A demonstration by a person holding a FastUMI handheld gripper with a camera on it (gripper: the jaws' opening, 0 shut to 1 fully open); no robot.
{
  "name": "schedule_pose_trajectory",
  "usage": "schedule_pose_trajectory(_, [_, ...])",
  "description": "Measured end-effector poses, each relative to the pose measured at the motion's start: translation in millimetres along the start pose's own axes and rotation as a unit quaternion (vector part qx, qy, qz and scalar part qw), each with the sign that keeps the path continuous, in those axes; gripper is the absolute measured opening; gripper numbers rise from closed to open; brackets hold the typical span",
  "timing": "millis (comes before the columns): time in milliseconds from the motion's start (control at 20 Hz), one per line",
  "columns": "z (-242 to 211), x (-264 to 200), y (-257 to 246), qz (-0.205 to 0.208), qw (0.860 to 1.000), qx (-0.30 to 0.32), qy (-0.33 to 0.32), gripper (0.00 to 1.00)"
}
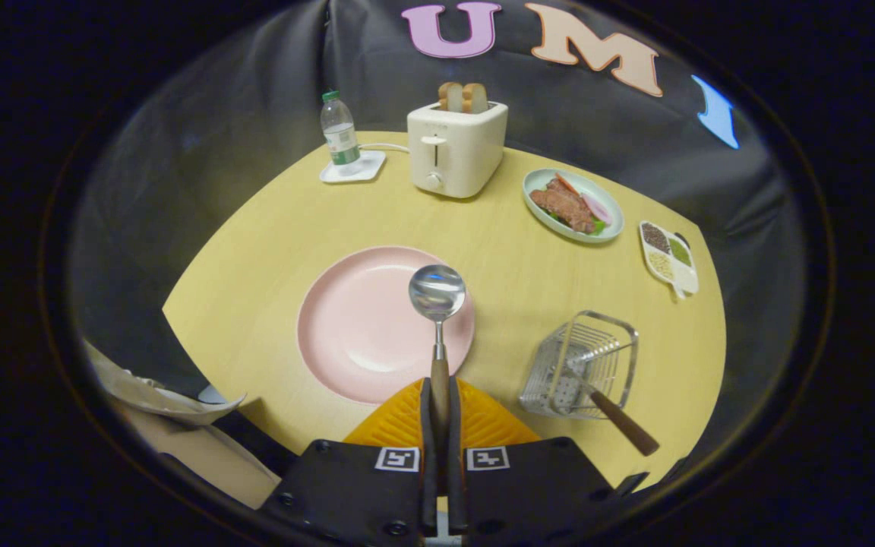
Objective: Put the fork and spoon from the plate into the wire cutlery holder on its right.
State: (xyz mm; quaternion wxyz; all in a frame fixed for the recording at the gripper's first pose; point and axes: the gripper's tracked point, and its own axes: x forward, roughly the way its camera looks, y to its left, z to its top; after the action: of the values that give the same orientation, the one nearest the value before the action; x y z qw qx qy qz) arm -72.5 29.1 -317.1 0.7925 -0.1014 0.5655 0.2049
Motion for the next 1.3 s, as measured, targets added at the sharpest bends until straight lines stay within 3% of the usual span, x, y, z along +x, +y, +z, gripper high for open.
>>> schedule_pose_trajectory(250, [-11.0, -18.3, -48.0, -0.017, 0.999, -0.020, 0.025, 0.09])
schedule_pose_trajectory(750, [-34.8, -41.3, -105.5, -0.009, 0.995, 0.007, 0.104, 0.09])
schedule_pose_trajectory(1300, [-32.9, -31.7, -112.6, 0.018, 0.979, 0.010, 0.201, 0.11])
